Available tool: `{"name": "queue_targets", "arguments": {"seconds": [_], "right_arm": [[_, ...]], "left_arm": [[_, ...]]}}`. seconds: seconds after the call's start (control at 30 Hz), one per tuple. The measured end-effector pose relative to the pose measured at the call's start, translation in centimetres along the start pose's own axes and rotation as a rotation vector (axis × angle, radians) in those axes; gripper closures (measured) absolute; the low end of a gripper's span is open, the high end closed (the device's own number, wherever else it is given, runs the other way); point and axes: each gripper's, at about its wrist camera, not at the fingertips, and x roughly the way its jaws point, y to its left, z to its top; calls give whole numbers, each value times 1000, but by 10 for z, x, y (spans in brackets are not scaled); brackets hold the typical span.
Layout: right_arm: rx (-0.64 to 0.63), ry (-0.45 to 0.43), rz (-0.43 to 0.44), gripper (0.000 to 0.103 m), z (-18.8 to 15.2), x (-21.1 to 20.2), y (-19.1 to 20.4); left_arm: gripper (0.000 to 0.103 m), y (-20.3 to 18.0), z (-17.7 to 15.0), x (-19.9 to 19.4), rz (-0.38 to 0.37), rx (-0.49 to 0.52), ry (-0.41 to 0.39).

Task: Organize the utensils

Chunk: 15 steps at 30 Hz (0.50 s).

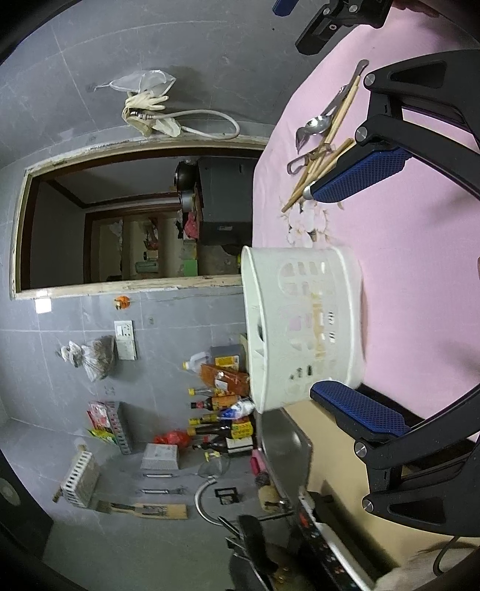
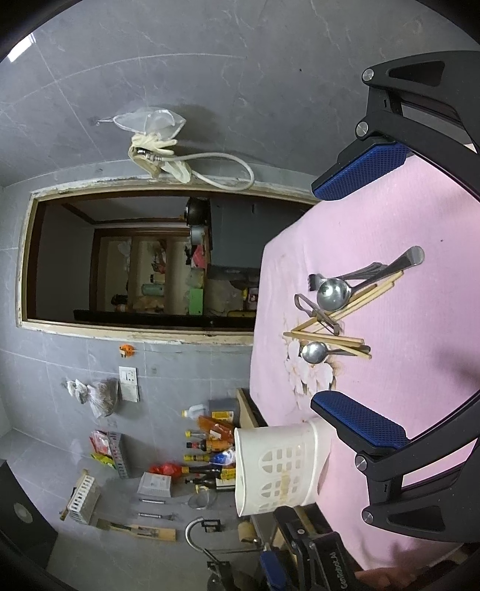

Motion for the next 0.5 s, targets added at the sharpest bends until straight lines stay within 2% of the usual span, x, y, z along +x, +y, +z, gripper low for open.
{"name": "queue_targets", "arguments": {"seconds": [0.23, 0.33, 0.5], "right_arm": [[-56, 18, 34, 0, 25, 20, -19], [-69, 66, 46, 0, 32, 36, -32], [-54, 176, 102, 0, 34, 64, -53]], "left_arm": [[8, -8, 26, 18, -116, 20, 12], [8, -14, 37, 33, -219, 5, 63], [9, -30, 50, 59, -333, -5, 150]]}}
